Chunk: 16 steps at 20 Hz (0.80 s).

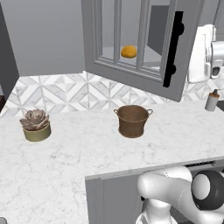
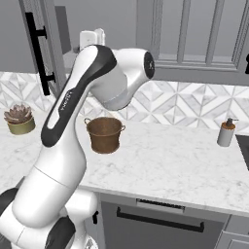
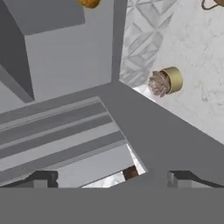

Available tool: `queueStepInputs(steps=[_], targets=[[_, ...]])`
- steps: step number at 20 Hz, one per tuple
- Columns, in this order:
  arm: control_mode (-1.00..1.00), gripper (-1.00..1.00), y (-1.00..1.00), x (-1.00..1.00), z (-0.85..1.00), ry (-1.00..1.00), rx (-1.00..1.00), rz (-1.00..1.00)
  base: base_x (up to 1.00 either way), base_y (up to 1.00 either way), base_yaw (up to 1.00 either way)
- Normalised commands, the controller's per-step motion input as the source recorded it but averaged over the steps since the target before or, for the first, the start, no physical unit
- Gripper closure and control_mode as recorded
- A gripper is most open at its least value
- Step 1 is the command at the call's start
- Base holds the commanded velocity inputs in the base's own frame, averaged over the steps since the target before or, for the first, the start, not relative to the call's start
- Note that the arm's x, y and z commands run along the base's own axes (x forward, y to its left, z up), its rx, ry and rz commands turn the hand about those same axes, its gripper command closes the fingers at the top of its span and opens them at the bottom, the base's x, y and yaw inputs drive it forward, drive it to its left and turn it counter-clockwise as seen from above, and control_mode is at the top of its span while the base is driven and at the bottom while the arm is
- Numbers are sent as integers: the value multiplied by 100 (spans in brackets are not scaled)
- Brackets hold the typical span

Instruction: Open the cabinet, pick up the bread from the cabinet and place it in the basket. Then move the basket to the dining counter.

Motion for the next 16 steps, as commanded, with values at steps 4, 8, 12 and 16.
queueStepInputs(steps=[4, 8, 12, 16], targets=[[-100, -100, 66, 0, -5, 0, 10, 23, 0, 0, 0], [-100, -100, 34, -83, 0, 0, 11, 31, 0, 0, 0], [-100, -100, 76, -100, 16, 0, 5, 29, 0, 0, 0], [-100, -100, 100, -78, 0, -5, 0, 19, 0, 0, 0]])
